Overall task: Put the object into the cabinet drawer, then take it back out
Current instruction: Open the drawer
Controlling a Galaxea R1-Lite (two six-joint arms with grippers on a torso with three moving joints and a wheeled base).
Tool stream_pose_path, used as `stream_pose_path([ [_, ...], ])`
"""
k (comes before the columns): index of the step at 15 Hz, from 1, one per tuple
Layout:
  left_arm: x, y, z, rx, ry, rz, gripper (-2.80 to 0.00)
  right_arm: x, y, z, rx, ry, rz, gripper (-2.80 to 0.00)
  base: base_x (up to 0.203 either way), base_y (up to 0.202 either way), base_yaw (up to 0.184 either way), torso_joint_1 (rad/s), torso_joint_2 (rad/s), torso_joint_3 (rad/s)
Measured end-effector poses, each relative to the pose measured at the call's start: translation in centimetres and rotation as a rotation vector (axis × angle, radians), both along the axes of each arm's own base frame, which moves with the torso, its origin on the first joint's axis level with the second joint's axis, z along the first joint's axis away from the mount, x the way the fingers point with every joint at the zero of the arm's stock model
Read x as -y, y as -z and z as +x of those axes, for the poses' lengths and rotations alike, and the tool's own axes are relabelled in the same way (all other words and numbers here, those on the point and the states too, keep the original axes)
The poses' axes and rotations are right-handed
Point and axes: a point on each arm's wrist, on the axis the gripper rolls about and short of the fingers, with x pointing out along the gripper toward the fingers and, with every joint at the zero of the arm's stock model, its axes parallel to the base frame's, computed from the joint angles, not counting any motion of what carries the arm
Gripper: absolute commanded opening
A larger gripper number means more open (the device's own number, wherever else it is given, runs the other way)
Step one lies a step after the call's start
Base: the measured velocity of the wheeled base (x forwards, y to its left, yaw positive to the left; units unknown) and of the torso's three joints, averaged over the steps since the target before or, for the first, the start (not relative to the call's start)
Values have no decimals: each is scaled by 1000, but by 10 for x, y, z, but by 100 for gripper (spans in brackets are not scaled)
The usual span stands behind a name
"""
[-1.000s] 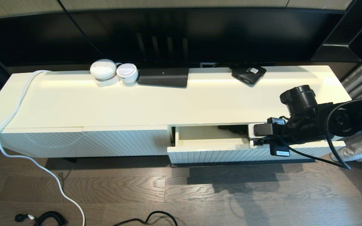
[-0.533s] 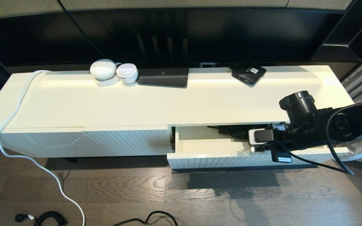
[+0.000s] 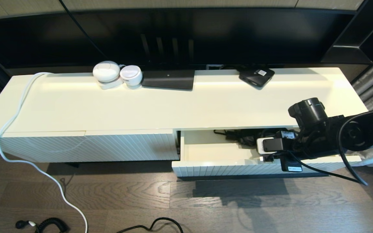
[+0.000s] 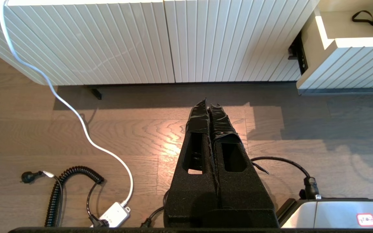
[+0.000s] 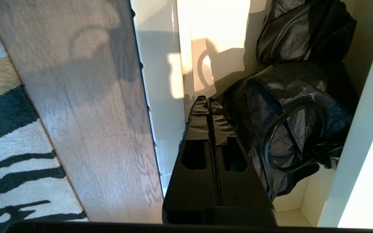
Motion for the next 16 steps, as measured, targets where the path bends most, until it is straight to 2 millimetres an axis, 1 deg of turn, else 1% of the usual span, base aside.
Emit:
stream_pose_path([
  [2,0,0,0,0,0,0,-280,0,4,-6,-23,-6,-6,-280,0,0,0,0,0,0],
  [6,0,0,0,0,0,0,-280,0,6,-12,-36,-9,-9,-280,0,0,0,0,0,0],
  [16,0,0,0,0,0,0,-280,3,14,-37,-85,-21,-22,-280,0,0,0,0,0,0],
])
